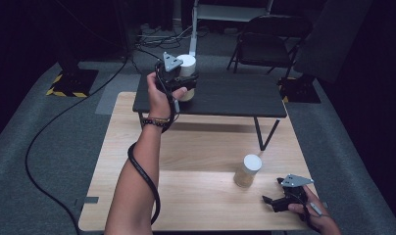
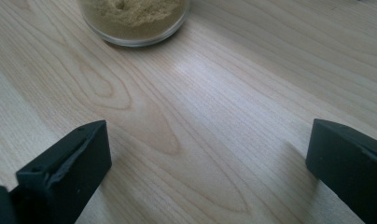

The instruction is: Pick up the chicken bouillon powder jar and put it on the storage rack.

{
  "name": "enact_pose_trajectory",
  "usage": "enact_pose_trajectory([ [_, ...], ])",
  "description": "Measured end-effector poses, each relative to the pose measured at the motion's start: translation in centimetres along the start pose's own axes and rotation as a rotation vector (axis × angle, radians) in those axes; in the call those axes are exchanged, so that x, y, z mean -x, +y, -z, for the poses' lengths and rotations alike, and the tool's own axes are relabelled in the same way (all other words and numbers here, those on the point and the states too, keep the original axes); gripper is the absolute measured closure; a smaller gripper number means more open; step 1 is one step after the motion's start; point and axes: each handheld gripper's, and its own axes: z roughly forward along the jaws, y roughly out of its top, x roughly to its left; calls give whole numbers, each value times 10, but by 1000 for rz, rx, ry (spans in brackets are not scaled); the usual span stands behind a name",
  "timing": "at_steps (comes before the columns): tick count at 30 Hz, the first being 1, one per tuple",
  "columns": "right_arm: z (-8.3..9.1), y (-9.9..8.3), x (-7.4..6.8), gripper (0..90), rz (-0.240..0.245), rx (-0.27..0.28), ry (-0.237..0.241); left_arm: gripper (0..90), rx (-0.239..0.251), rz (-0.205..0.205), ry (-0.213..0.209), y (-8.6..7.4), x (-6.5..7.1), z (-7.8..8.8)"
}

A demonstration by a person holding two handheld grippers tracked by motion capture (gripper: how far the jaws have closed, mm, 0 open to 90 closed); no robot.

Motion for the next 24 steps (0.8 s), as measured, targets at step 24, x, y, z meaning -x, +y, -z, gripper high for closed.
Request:
enact_pose_trajectory([
  [24,0,0,0,0,0,0,1,353,-18,2,-11,-10,-4,-12],
])
